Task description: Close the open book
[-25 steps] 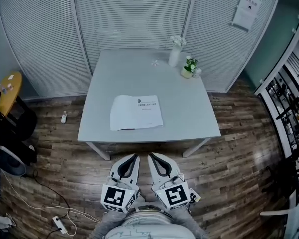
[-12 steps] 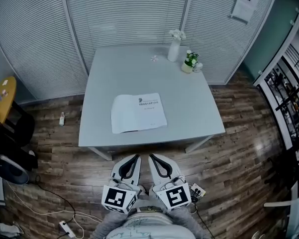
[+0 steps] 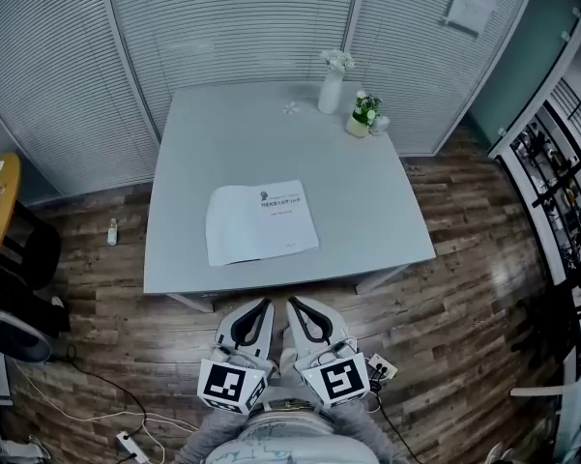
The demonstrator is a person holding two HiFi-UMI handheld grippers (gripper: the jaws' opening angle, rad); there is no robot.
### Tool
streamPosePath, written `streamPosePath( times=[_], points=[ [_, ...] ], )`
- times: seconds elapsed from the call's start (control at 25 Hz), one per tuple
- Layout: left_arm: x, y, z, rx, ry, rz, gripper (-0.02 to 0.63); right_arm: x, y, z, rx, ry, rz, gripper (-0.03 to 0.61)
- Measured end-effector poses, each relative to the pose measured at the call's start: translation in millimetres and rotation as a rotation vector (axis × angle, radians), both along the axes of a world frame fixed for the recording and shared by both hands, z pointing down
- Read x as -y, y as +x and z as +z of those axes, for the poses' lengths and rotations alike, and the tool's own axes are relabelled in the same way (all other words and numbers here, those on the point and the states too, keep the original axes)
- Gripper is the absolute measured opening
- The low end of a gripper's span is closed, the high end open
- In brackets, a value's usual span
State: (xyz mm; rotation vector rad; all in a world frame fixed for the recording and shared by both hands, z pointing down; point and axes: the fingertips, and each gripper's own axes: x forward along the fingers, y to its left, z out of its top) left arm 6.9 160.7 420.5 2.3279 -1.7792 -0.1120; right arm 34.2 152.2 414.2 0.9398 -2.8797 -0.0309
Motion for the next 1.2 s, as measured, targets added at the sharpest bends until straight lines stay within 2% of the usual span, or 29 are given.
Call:
streamPosePath(
  times=[0.12, 0.4, 0.68, 1.2],
  points=[
    [22.9, -5.7, -1.3, 0.002, -0.004, -0.009, -0.002, 21.1, -10.9, -3.0, 0.012, -0.027, -0.019, 0.002],
    [95.9, -21.4, -7.5, 0.026, 0.011, -0.020, -0.002, 96.6, -27.6, -12.2, 0.031, -0.024, -0.041, 0.002],
    [159.9, -33.7, -22.5, 0.017, 0.033, -0.066, -0.002, 161.1, -35.5, -22.8, 0.033, -0.028, -0.076, 0.002],
    [234.4, -41.7, -30.2, 0.028, 0.037, -0.160, -0.002, 238.5, -41.0, -22.4, 0.029, -0.010, -0.173, 0.002]
  ],
)
